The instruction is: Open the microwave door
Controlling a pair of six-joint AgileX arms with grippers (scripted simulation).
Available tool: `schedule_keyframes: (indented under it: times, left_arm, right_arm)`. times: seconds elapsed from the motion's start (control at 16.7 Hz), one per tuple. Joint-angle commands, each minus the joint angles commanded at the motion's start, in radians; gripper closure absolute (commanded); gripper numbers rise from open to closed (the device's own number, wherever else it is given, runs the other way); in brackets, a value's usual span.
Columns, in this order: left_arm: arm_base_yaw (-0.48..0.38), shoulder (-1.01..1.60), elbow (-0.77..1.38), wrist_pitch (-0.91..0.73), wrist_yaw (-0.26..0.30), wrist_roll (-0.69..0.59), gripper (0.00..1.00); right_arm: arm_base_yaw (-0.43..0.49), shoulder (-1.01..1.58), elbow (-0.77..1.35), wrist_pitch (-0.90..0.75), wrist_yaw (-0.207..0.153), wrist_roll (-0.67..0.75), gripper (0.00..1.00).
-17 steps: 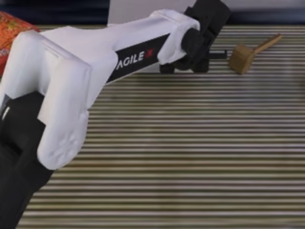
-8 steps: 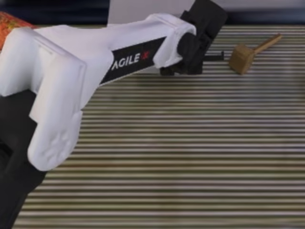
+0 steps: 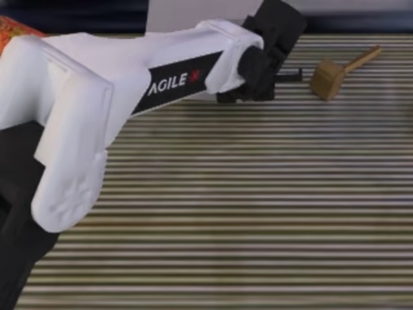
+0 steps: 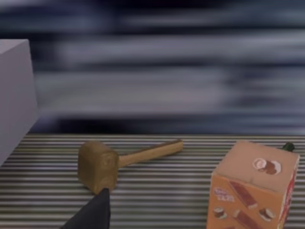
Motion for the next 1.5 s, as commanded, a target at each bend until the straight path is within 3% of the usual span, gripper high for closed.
schedule_keyframes:
  times: [1.08, 1.5]
  left_arm:
    - [0.000, 0.000, 0.000, 0.000, 0.000, 0.000, 1.00]
    - [0.002, -0.049, -0.091, 0.060, 0.031, 0.050, 1.00]
  right_arm:
    - [0.000, 0.000, 0.000, 0.000, 0.000, 0.000, 0.00]
    - [0.000, 0.000, 0.000, 0.000, 0.000, 0.000, 0.00]
